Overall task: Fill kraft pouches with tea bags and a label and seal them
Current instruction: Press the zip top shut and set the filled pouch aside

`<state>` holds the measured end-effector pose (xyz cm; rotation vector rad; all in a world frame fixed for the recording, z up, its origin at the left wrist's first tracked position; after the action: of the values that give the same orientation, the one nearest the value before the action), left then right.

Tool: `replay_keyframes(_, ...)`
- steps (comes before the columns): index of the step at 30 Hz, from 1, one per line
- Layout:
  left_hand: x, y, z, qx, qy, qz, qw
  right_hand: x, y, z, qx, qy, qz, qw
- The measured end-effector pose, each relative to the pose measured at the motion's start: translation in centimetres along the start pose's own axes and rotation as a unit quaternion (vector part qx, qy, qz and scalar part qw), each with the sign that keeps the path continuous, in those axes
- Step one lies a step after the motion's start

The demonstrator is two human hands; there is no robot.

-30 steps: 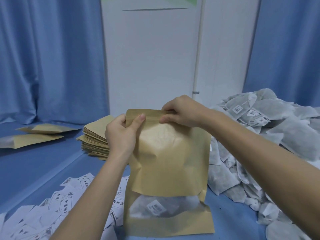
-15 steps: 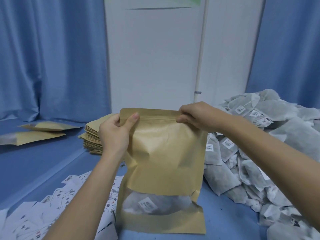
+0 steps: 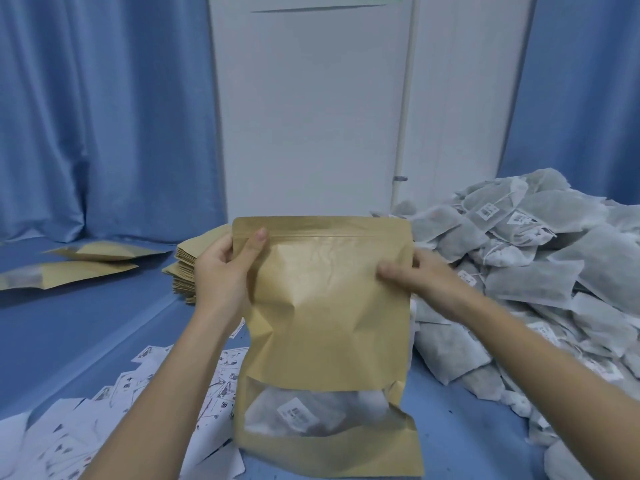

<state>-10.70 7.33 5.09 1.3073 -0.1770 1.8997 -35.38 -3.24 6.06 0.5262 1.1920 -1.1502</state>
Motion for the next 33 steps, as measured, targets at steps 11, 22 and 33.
replay_keyframes(11,-5.1,-2.2,-4.2,-0.286,-0.221,0.083,0.929,5.8,4.2,-2.7,0.082,0.118,0.308,0.94)
replay_keyframes(22,-3.3,-5.0,-1.1,-0.172,-0.389,-0.134,0.895,6.3,6.9,-3.1,0.03,0.237,0.31,0.92)
replay_keyframes(33,-5.0,-8.9,2.9,0.049,-0.383,-0.283,0.878,-6.8,32.0,12.8,-0.111,0.277,0.396,0.869)
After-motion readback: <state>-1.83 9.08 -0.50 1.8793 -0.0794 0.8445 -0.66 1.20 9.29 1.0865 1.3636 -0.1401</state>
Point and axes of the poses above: each hand's wrist, its own z-axis towards the middle knuckle, its own y-axis out of the palm, x = y × z, the point moved 3 cm from there along z, towards the middle knuckle, and after that the axes turned 8 degrees about x, right-handed, at the moved point
